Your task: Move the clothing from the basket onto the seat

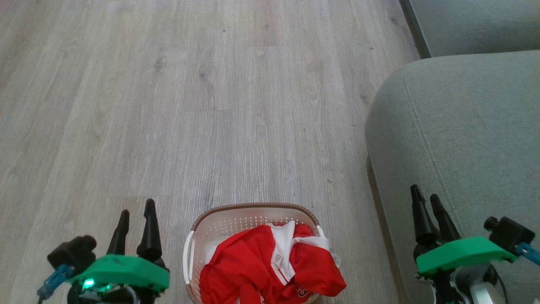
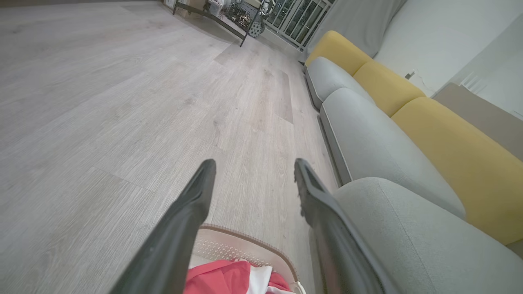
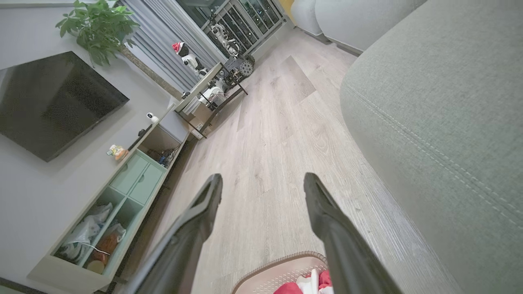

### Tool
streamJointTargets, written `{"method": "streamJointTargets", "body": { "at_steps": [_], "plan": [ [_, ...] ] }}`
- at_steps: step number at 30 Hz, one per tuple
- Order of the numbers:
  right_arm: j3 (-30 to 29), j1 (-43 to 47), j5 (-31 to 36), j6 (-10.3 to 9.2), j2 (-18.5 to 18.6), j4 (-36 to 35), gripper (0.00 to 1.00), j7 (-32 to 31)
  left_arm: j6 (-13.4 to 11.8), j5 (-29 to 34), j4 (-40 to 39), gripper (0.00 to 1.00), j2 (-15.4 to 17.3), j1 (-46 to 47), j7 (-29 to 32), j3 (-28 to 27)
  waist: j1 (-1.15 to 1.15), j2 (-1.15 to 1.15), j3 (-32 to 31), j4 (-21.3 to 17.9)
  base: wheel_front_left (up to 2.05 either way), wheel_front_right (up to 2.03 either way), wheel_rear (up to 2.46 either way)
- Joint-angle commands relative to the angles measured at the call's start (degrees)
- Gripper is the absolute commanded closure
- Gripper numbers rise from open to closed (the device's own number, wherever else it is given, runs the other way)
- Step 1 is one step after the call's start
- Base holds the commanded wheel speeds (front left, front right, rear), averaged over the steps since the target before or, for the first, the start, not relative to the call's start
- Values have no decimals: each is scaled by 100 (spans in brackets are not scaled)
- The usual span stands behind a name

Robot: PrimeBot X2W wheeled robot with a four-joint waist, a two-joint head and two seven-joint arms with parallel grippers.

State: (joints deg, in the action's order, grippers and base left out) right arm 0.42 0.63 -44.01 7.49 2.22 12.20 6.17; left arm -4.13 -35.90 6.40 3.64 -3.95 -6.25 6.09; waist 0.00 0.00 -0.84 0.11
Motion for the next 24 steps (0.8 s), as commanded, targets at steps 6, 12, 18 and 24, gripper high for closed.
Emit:
{"method": "streamJointTargets", "body": {
  "at_steps": [6, 12, 18, 24],
  "plan": [
    [173, -192, 528, 0, 54, -297, 0, 190, -135, 554, -301, 0, 120, 67, -187, -3, 0, 0, -8, -2, 0, 0, 0],
    [230, -193, 925, 0, 55, -351, 0, 291, -218, 937, -340, 0, 135, 17, -288, 30, 0, 0, -12, 1, 0, 0, 0],
    [281, -194, 1257, 0, 57, -387, 0, 376, -254, 1256, -374, 0, 134, -19, -372, 45, 0, 0, -13, 2, 0, 0, 0],
    [333, -201, 1660, 0, 58, -405, 0, 477, -279, 1639, -398, 0, 118, -64, -473, 53, 0, 0, -20, 2, 0, 0, 0]
  ]
}}
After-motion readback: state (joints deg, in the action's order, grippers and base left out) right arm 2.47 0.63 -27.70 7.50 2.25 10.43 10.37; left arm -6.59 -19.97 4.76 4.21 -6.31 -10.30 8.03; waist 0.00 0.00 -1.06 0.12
